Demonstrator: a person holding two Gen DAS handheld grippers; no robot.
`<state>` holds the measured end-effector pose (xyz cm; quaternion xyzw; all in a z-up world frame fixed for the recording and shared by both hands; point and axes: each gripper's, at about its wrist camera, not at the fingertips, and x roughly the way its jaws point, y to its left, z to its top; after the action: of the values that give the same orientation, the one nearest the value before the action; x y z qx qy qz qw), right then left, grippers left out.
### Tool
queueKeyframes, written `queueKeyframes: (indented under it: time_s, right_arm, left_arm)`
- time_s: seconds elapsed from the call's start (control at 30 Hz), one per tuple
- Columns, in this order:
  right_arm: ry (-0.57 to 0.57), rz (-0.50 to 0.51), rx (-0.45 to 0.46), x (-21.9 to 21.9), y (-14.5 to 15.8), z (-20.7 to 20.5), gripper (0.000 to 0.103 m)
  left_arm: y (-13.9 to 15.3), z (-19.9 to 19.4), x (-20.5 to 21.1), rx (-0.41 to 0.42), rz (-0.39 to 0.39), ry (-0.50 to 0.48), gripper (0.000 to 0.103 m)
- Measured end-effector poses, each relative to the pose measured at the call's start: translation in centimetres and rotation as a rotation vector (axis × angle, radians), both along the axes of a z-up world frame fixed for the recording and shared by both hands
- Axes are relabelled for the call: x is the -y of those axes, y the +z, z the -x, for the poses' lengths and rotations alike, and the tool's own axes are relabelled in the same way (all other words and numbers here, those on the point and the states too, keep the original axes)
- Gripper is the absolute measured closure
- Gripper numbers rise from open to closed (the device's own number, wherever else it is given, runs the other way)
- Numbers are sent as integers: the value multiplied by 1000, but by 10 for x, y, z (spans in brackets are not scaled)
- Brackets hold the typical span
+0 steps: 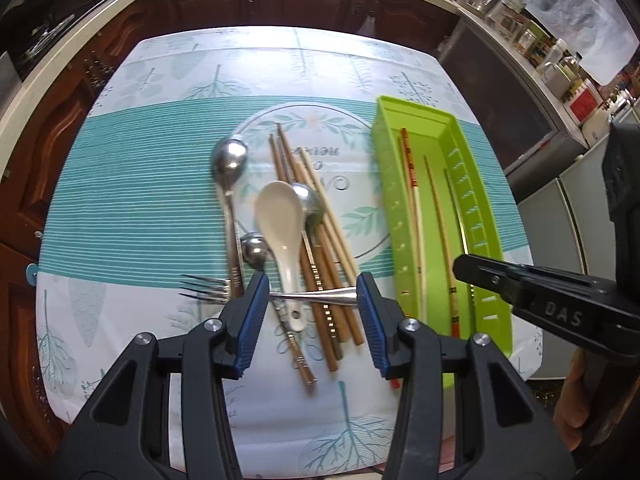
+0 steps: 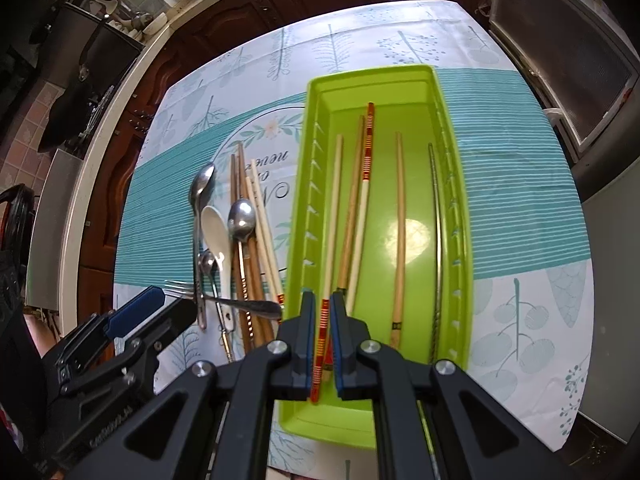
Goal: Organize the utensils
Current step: 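Move both open grippers back toward the spoons in the pile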
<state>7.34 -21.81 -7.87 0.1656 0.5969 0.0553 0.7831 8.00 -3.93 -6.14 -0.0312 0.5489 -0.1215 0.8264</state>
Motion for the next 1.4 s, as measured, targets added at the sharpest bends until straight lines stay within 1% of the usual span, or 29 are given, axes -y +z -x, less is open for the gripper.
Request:
queueKeyframes:
  time_s: [0.1, 0.23, 0.47, 0.83, 1.23, 1.4]
  right_arm:
    - [13, -1, 8, -8, 3, 2, 96]
    - [36, 1, 14, -19, 6, 1, 96]
    - [64, 1, 17, -35, 7, -2, 96]
    - [96, 16, 23, -50, 8, -7, 96]
    - [131, 24, 17, -66, 4, -15, 96]
    - [146, 26, 12, -73, 2, -18, 94]
  left_arm:
    - [1, 0, -10, 5, -5, 21, 61]
    - [5, 2, -21, 35, -49, 35, 61]
    - [10, 6, -35, 62, -75, 51, 61]
    - [11, 4, -45, 85, -101, 75, 61]
    - [5, -3, -56, 86, -128, 94, 61]
    - [-3, -6, -63, 64, -129, 102, 61]
